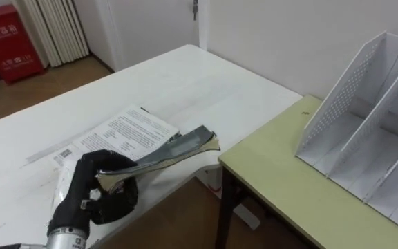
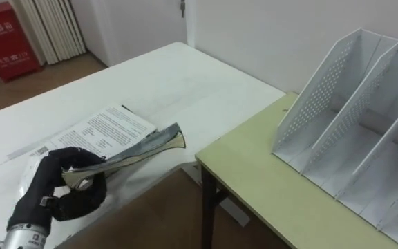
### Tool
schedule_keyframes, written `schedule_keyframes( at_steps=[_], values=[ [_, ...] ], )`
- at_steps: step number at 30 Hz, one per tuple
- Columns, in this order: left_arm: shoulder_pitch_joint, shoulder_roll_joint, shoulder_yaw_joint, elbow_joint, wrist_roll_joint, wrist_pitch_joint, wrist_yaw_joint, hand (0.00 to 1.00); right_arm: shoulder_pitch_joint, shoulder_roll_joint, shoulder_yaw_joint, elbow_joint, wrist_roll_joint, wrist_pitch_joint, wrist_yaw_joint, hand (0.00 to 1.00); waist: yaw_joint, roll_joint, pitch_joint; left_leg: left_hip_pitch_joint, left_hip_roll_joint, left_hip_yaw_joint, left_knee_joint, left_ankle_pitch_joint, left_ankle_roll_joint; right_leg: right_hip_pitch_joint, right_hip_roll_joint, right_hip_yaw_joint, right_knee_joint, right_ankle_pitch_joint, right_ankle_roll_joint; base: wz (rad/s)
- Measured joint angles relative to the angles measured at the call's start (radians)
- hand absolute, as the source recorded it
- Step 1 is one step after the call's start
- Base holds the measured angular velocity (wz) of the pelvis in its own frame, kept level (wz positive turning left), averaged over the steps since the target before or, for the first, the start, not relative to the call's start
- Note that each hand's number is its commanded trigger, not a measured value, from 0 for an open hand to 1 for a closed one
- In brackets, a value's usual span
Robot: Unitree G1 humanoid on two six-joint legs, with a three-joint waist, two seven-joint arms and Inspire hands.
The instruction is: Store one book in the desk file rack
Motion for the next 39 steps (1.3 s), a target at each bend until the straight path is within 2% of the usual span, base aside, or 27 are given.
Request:
schedule_keyframes(
  at_steps=[3, 5, 13, 16, 18, 25, 31, 35, 39],
  values=[
    [0.000, 0.001, 0.006, 0.000, -0.047, -0.017, -0.043, 1.00, 0.003, 0.001, 0.002, -0.037, 0.030, -0.013, 0.046, 0.00, 0.004, 0.002, -0.0007, 0.000, -0.001, -0.003, 0.001, 0.000, 0.000, 0.001, -0.002, -0.001, -0.001, 0.000, 0.000, 0.00],
    [-0.002, 0.001, 0.017, 0.000, -0.116, -0.038, -0.096, 1.00, 0.011, 0.000, 0.002, -0.095, 0.047, -0.014, 0.096, 0.00, 0.014, 0.003, 0.0000, -0.001, 0.000, -0.003, 0.001, 0.000, 0.000, 0.000, -0.002, -0.001, 0.001, 0.000, 0.000, -0.04],
    [-0.012, 0.007, 0.027, 0.000, -0.412, -0.050, -0.267, 1.00, 0.034, -0.012, 0.001, -0.331, 0.190, -0.022, 0.266, 0.00, 0.021, 0.007, 0.0086, 0.007, 0.002, -0.001, -0.001, 0.000, 0.000, 0.000, -0.003, 0.007, 0.011, 0.000, 0.001, -0.03],
    [-0.012, 0.033, 0.027, 0.000, -0.544, -0.053, -0.333, 1.00, 0.027, -0.026, 0.000, -0.377, 0.281, -0.026, 0.325, 0.00, 0.021, 0.003, 0.0128, 0.006, 0.003, 0.000, 0.000, -0.001, 0.000, -0.006, -0.003, 0.013, 0.018, 0.000, 0.001, -0.06],
    [-0.012, 0.036, 0.038, 0.000, -0.628, -0.053, -0.386, 1.00, 0.034, -0.028, -0.005, -0.412, 0.350, -0.017, 0.353, 0.00, 0.019, 0.002, 0.0137, 0.002, 0.003, 0.002, 0.003, -0.002, 0.002, -0.010, -0.003, 0.014, 0.021, 0.001, 0.001, 0.00],
    [-0.012, 0.039, 0.076, 0.004, -0.790, -0.051, -0.515, 1.00, 0.029, -0.035, -0.034, -0.535, 0.521, -0.006, 0.443, 0.00, 0.021, -0.008, 0.0179, 0.002, 0.009, 0.034, 0.003, -0.002, 0.002, -0.019, -0.003, 0.021, 0.035, 0.001, 0.002, -0.03],
    [-0.009, 0.039, 0.116, 0.032, -0.845, -0.015, -0.596, 1.00, 0.029, -0.041, -0.140, -0.584, 0.706, 0.024, 0.456, 0.00, 0.022, -0.006, 0.0160, 0.006, 0.009, 0.034, 0.005, -0.002, 0.002, -0.018, -0.004, 0.021, 0.034, 0.001, 0.002, 0.00],
    [-0.009, 0.039, 0.119, 0.069, -0.853, 0.032, -0.614, 1.00, 0.029, -0.043, -0.168, -0.614, 0.753, 0.029, 0.456, 0.00, 0.020, 0.001, 0.0055, 0.007, 0.010, 0.037, 0.005, -0.002, 0.002, -0.019, -0.002, 0.028, 0.037, 0.001, 0.001, -0.05],
    [-0.009, 0.040, 0.126, 0.069, -0.854, 0.057, -0.671, 1.00, 0.029, -0.043, -0.166, -0.643, 0.800, 0.052, 0.460, 0.00, 0.023, 0.005, 0.0020, 0.004, 0.013, 0.058, 0.005, -0.002, 0.002, -0.023, 0.000, 0.039, 0.038, 0.002, 0.000, -0.06]
  ],
)
